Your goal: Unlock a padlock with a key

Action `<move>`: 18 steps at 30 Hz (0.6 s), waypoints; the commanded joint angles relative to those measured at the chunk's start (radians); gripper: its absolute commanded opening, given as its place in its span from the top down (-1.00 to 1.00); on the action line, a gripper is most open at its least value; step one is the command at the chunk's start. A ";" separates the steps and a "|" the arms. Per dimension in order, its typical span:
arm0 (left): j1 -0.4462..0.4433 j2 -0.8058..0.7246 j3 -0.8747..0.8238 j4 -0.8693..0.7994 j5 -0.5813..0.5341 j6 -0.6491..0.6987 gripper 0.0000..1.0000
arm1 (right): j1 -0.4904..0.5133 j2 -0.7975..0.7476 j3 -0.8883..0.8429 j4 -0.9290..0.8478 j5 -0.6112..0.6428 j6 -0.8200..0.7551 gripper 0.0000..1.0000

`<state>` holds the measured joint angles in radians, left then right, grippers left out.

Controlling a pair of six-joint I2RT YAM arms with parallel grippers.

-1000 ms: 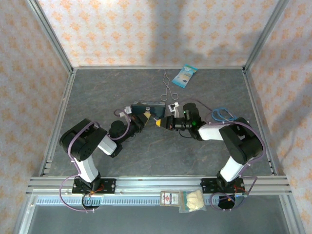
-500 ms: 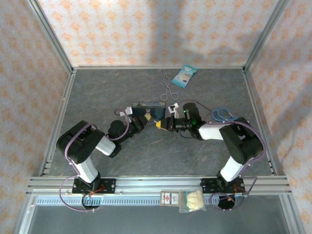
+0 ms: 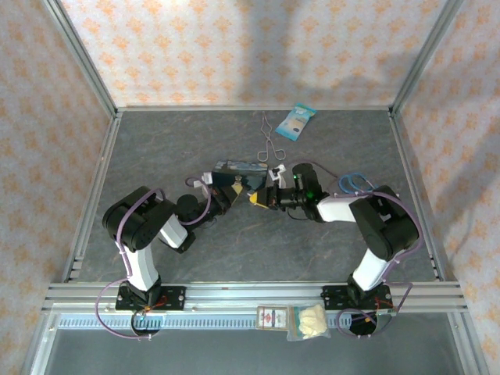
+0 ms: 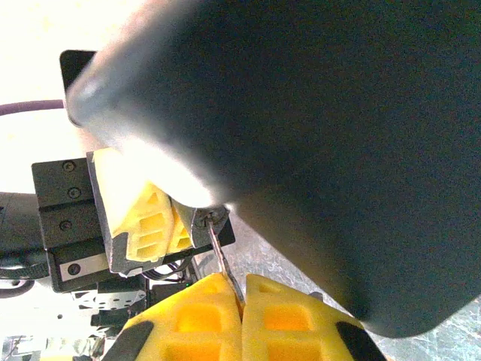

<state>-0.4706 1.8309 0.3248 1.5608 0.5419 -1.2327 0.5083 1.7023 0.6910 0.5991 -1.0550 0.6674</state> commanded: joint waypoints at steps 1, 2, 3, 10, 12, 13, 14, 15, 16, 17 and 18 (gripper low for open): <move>-0.059 -0.017 0.014 0.080 0.215 0.007 1.00 | 0.003 0.023 0.084 0.143 0.074 -0.014 1.00; -0.061 -0.015 0.017 0.083 0.219 0.006 1.00 | 0.005 0.027 0.086 0.156 0.078 -0.005 1.00; -0.063 -0.011 0.019 0.088 0.220 0.003 1.00 | 0.008 0.032 0.089 0.164 0.082 0.000 1.00; -0.063 0.010 0.025 0.182 0.264 -0.057 1.00 | 0.015 0.036 0.107 0.086 0.100 -0.154 1.00; -0.060 0.013 0.026 0.199 0.289 -0.065 1.00 | 0.008 0.037 0.125 0.027 0.057 -0.256 1.00; -0.057 0.013 0.026 0.199 0.299 -0.064 1.00 | 0.002 0.043 0.142 -0.004 0.020 -0.290 1.00; -0.054 0.014 0.027 0.198 0.306 -0.062 1.00 | -0.002 0.048 0.156 -0.025 -0.014 -0.311 1.00; -0.050 0.015 0.028 0.193 0.311 -0.059 1.00 | -0.005 0.057 0.171 -0.045 -0.046 -0.325 1.00; -0.046 0.015 0.029 0.190 0.316 -0.056 1.00 | -0.006 0.063 0.188 -0.074 -0.070 -0.343 1.00; -0.043 0.017 0.029 0.183 0.320 -0.051 1.00 | -0.005 0.066 0.197 -0.095 -0.082 -0.358 1.00; -0.042 0.019 0.034 0.170 0.324 -0.046 1.00 | -0.004 0.064 0.202 -0.116 -0.083 -0.377 1.00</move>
<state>-0.4515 1.8374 0.3290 1.5597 0.5568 -1.2675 0.4877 1.7622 0.8043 0.4397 -1.1309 0.4088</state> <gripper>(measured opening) 0.047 0.044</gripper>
